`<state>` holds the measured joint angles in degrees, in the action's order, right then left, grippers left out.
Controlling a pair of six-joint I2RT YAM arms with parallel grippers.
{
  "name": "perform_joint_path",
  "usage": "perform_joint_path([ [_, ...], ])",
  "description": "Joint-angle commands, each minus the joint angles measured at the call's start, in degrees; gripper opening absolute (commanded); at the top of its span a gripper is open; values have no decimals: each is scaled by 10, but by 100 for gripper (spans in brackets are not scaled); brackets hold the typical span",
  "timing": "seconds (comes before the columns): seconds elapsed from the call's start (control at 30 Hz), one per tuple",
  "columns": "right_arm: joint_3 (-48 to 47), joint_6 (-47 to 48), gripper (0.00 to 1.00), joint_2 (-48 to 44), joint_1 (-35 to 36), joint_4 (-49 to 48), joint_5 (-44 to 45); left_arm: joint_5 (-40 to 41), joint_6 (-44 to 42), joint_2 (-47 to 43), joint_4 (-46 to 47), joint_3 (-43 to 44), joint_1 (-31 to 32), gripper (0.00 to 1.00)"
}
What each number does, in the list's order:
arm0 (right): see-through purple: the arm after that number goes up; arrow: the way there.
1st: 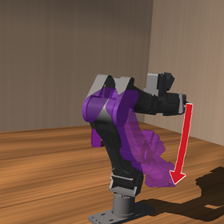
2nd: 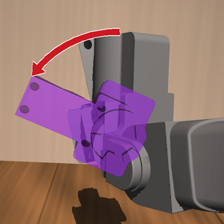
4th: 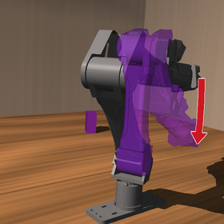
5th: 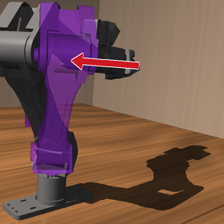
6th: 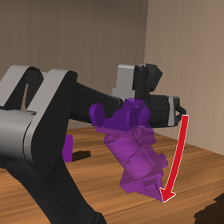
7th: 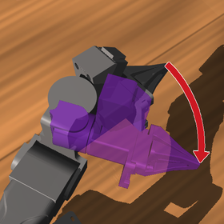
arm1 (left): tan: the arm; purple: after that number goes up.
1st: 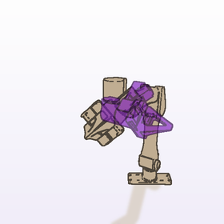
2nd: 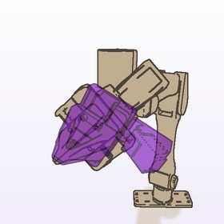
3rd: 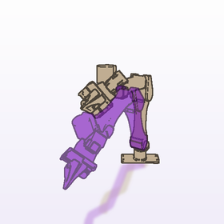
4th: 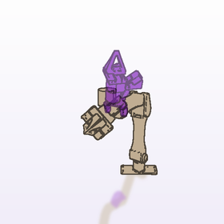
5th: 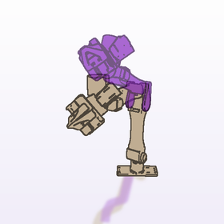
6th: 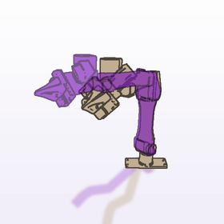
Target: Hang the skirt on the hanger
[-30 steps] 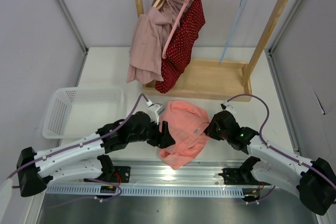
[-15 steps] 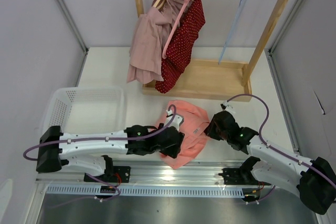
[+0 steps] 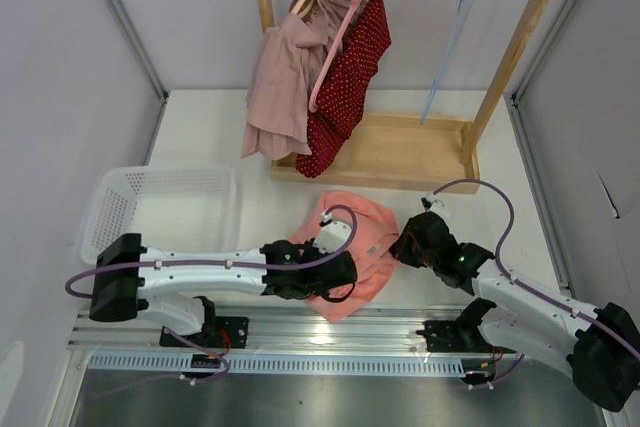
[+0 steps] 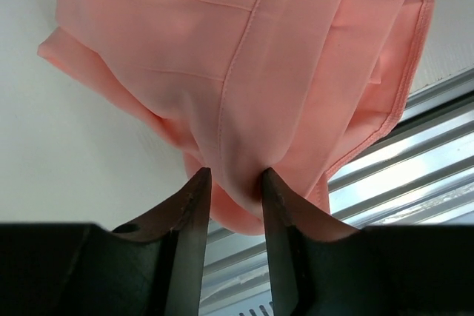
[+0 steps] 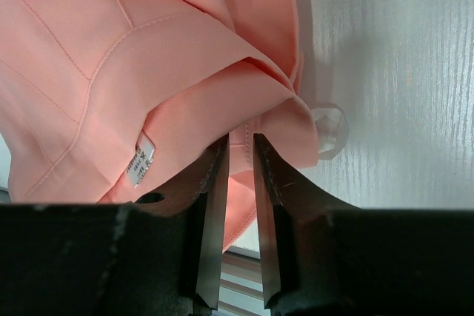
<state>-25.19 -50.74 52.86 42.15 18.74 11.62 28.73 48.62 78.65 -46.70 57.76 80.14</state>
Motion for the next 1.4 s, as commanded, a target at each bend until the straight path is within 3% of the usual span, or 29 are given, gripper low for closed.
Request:
perform_joint_path([
  [0.0,-20,5,25,-11,2,1,20,3,3,-9,13,5,5,32],
  [0.07,-18,5,25,-11,1,0,20,-3,-5,-13,19,8,6,28],
  [0.17,-20,5,25,-7,0,-1,19,-15,-13,-9,25,5,6,42],
  [0.37,-23,6,25,-7,1,2,21,-22,-11,6,14,9,15,55],
  [0.53,-21,6,24,-9,1,2,22,-5,-10,32,-5,12,15,52],
  [0.63,-24,6,25,-11,1,6,22,27,5,31,-29,9,10,43],
  [0.7,-26,7,25,-14,0,9,23,32,3,19,-24,1,-6,29],
  [0.73,-28,9,25,-15,0,9,23,31,-3,6,-23,-4,-17,18],
  [0.83,-35,12,26,-14,-1,18,24,45,-6,-20,-40,-5,-32,0],
  [1.13,-41,5,45,-70,-8,54,24,-52,-34,-120,1,-82,-177,0],
  [1.37,-7,-16,42,-61,-13,39,2,-97,-46,-146,23,-107,-221,0],
])
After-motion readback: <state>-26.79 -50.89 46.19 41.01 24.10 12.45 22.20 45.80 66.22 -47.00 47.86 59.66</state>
